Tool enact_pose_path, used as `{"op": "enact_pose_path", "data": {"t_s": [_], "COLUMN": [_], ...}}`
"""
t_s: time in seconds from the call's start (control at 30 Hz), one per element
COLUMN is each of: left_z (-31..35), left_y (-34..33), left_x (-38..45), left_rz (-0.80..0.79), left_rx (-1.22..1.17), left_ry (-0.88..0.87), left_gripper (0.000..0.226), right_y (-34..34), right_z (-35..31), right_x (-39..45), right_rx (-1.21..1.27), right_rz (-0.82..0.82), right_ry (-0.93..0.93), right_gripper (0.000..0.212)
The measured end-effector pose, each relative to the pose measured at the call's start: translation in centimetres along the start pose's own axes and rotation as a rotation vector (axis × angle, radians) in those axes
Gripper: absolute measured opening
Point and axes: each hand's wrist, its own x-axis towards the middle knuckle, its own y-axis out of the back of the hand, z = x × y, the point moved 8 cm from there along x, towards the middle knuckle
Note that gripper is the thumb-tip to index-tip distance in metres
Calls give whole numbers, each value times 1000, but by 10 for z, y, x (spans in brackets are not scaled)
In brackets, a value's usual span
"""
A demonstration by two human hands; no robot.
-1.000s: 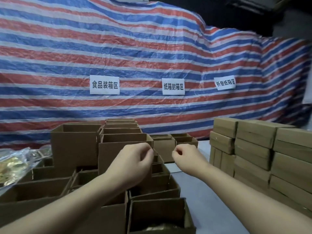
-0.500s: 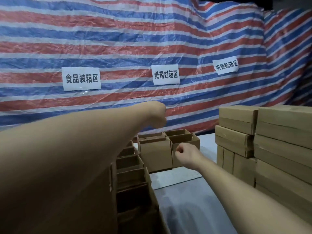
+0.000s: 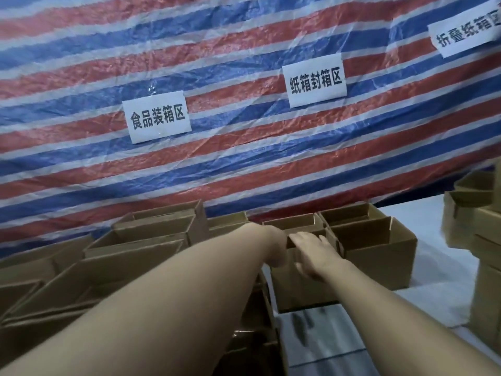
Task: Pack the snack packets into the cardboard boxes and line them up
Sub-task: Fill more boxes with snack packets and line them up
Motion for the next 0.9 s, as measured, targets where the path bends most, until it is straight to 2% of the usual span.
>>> {"op": "enact_pose_path", "data": {"t_s": [0.07, 0.1, 0.23, 0.33, 0.43, 0.53, 0.6, 0.7, 0.8, 0.9], "left_z": [-9, -14, -19, -10, 3, 18, 29, 43, 44, 37], "left_y": [-12, -19, -32, -18, 8, 39, 63, 96, 122, 132], "left_x": [2, 2, -2, -12, -28, -56, -84, -144, -227, -332], "left_rz": [-49, -71, -121, -119, -42, 107, 218, 365, 520, 539], "left_rx": [8, -1, -19, 10, 31, 27, -9, -170, -383, -613], "left_ry": [8, 13, 44, 47, 25, 13, -22, -82, -163, -263], "left_gripper": [41, 39, 32, 33, 28, 11, 10, 11, 14, 8], "right_y": [-14, -18, -27, -16, 13, 49, 78, 130, 180, 225], "right_z": [-2, -2, -8, -11, -21, -29, -38, -60, -100, -150], "right_x": [11, 14, 3, -19, -43, -74, -101, -164, -249, -347], "right_rx": [-71, -89, -156, -25, 50, 124, 91, -14, -103, -135], "right_rz": [-109, -132, -121, -89, 12, 102, 125, 208, 266, 292], "right_ry": [-2, -15, 27, 79, 85, 27, -11, 15, 71, 74], "right_gripper": [76, 72, 36, 34, 45, 31, 27, 21, 28, 31]}}
